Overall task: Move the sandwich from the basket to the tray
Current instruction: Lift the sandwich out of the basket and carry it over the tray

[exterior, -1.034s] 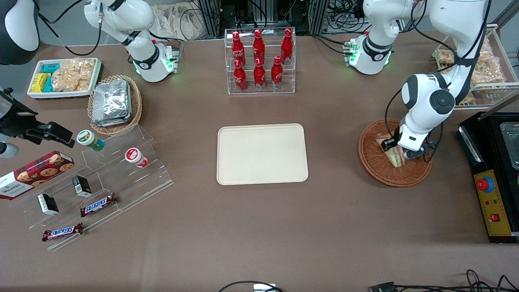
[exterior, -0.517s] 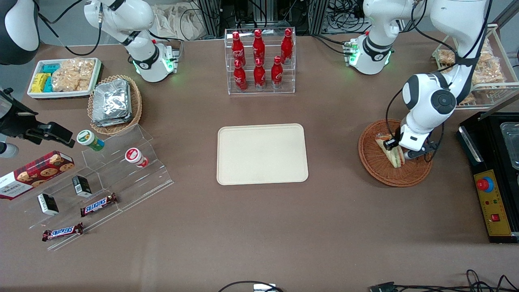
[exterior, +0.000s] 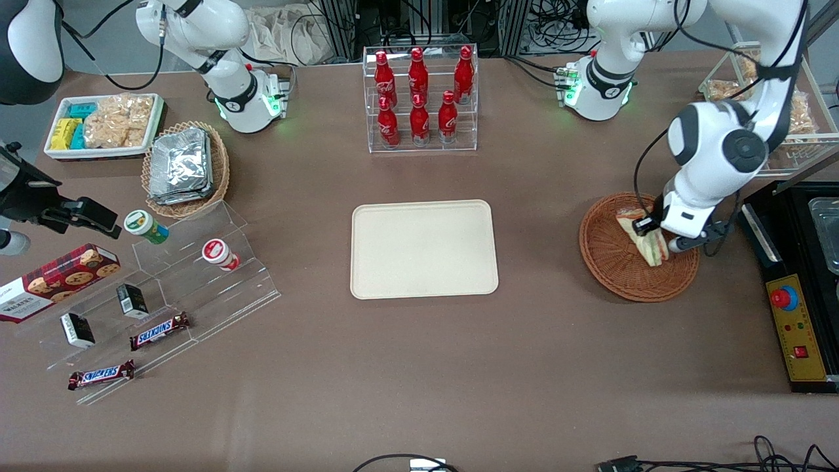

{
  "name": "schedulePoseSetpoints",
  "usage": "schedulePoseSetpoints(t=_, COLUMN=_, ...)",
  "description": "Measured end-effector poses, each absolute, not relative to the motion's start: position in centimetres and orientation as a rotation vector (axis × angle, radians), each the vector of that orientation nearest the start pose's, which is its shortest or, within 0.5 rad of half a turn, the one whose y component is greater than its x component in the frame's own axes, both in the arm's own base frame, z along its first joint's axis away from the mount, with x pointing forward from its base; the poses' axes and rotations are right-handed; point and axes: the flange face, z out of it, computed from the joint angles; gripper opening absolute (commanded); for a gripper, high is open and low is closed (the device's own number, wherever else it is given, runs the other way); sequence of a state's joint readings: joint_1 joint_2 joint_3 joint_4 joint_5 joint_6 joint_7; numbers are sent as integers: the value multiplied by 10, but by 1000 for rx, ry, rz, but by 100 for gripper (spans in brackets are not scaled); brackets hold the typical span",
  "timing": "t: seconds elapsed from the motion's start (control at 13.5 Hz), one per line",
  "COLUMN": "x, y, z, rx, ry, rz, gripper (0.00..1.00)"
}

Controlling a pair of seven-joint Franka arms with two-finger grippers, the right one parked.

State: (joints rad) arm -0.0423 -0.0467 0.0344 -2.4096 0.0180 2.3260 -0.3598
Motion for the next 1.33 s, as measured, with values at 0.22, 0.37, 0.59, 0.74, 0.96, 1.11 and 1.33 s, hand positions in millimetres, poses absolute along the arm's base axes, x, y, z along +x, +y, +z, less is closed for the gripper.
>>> schedulePoseSetpoints(t=0.22, x=495, y=-9, z=432, rx=-3071, ry=-512, rz=108, gripper=22)
schedulePoseSetpoints(t=0.37, x=505, y=-15, z=500, rx=-3074, ry=-469, rz=119, gripper=22)
schedulePoseSetpoints(t=0.59, x=511, y=-33, z=566, rx=-3075, ry=-400, rz=138, gripper=22)
schedulePoseSetpoints(t=0.74, x=516, y=-58, z=582, rx=-3076, ry=-330, rz=149, gripper=22)
schedulePoseSetpoints(t=0.96, x=524, y=-134, z=581, rx=-3081, ry=-152, rz=158, gripper=22)
schedulePoseSetpoints(t=1.11, x=522, y=-195, z=577, rx=-3084, ry=-13, rz=187, gripper=22)
schedulePoseSetpoints(t=1.33, x=507, y=-279, z=566, rx=-3091, ry=17, rz=233, gripper=22)
